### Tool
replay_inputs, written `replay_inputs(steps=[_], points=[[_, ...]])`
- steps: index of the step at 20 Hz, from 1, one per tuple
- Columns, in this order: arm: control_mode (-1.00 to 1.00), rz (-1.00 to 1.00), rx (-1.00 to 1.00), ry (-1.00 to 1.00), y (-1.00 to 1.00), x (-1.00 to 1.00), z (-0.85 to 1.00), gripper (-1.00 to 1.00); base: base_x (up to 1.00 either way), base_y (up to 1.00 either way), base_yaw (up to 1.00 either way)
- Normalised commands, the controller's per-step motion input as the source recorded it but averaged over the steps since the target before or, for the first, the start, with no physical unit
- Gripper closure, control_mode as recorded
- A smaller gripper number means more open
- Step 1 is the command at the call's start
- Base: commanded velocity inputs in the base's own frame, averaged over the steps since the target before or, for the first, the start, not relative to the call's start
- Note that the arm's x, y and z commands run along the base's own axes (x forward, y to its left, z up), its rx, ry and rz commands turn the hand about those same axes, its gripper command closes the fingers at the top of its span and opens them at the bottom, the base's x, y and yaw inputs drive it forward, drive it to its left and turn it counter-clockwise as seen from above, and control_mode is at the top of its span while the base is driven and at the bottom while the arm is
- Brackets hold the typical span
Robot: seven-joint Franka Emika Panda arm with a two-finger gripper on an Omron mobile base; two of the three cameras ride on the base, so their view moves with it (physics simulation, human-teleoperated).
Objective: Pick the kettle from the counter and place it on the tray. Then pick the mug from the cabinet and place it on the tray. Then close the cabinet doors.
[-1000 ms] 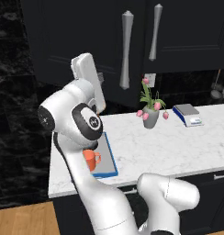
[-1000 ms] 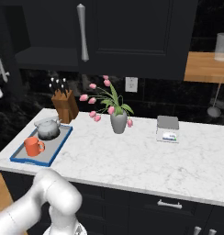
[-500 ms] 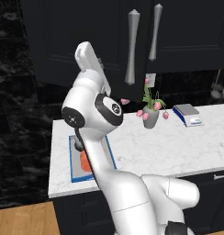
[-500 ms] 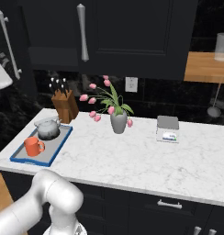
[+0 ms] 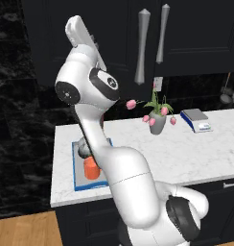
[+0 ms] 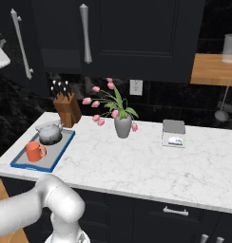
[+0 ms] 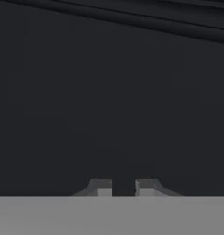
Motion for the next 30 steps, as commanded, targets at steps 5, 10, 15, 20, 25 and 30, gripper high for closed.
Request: replay_inputs(steps=[5, 10, 15, 20, 25, 30], points=[[-1.00, 0.02, 0.00, 0.15, -0.11, 1.00, 0.00, 1.00, 0.00, 0.00, 0.00], [-1.00, 0.09, 0.00, 0.06, -0.41, 0.94, -0.07, 1.00, 0.00, 0.00, 0.00], [-1.00, 0.13, 0.00, 0.00, -0.52, 0.90, -0.27, 1.00, 0.00, 0.00, 0.00], [-1.00, 0.11, 0.02, 0.03, -0.56, 0.90, -0.23, 1.00, 0.00, 0.00, 0.00], [-1.00, 0.09, 0.17, 0.17, -0.52, 1.00, -0.01, 1.00, 0.00, 0.00, 0.00], [-1.00, 0.10, 0.15, 0.03, -0.55, 0.85, -0.32, 1.00, 0.00, 0.00, 0.00]])
